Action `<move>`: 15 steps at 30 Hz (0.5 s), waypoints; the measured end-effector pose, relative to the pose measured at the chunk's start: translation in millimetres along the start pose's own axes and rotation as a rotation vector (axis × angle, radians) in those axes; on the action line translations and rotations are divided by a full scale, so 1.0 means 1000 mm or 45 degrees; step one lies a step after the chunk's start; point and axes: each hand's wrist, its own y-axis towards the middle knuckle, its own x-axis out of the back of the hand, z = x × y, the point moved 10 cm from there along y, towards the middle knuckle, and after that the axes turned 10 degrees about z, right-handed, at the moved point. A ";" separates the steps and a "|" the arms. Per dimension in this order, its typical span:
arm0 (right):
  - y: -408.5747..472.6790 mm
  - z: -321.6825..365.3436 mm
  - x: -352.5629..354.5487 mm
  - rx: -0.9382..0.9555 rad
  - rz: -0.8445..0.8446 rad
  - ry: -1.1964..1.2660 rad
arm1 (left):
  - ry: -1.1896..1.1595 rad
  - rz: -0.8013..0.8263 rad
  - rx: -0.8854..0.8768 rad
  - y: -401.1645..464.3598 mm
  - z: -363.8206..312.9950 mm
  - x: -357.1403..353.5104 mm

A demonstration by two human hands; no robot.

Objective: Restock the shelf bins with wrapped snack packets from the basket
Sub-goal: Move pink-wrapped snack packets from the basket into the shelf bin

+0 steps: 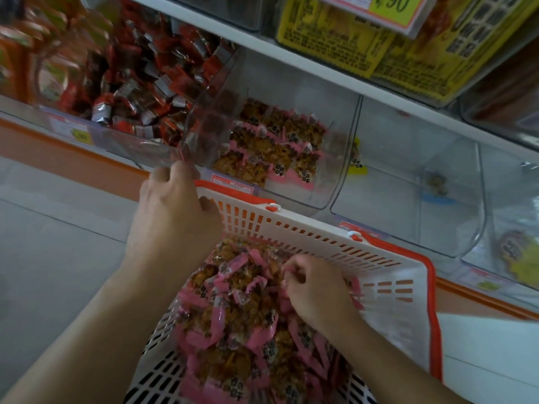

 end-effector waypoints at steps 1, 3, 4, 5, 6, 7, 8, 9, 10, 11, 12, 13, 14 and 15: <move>-0.008 0.006 0.012 0.017 -0.026 0.045 | -0.052 0.048 -0.033 -0.002 -0.006 -0.004; -0.026 0.020 0.037 0.090 -0.106 0.140 | -0.268 0.356 0.013 -0.007 -0.012 -0.036; -0.036 0.029 0.049 0.160 -0.165 0.180 | -0.436 0.546 0.067 -0.014 -0.016 -0.055; -0.046 0.039 0.060 0.237 -0.219 0.205 | -0.596 0.703 0.112 -0.024 -0.023 -0.070; -0.055 0.049 0.066 0.311 -0.256 0.219 | -0.743 0.814 0.128 -0.033 -0.031 -0.080; -0.062 0.056 0.069 0.371 -0.265 0.219 | -0.871 0.869 0.125 -0.039 -0.039 -0.087; -0.066 0.061 0.068 0.424 -0.261 0.204 | -0.966 0.867 0.105 -0.040 -0.043 -0.091; -0.068 0.064 0.066 0.471 -0.259 0.171 | -1.014 0.821 0.080 -0.038 -0.044 -0.090; -0.070 0.066 0.066 0.515 -0.266 0.151 | -1.029 0.761 0.065 -0.034 -0.042 -0.088; -0.069 0.066 0.069 0.543 -0.281 0.162 | -1.037 0.702 0.064 -0.030 -0.038 -0.084; -0.067 0.062 0.074 0.557 -0.308 0.201 | -1.063 0.655 0.069 -0.025 -0.034 -0.081; -0.066 0.057 0.082 0.551 -0.353 0.265 | -1.121 0.627 0.073 -0.023 -0.032 -0.078; -0.064 0.048 0.092 0.517 -0.403 0.357 | -1.204 0.622 0.066 -0.021 -0.033 -0.076; -0.060 0.039 0.101 0.465 -0.439 0.471 | -1.281 0.629 0.054 -0.020 -0.037 -0.074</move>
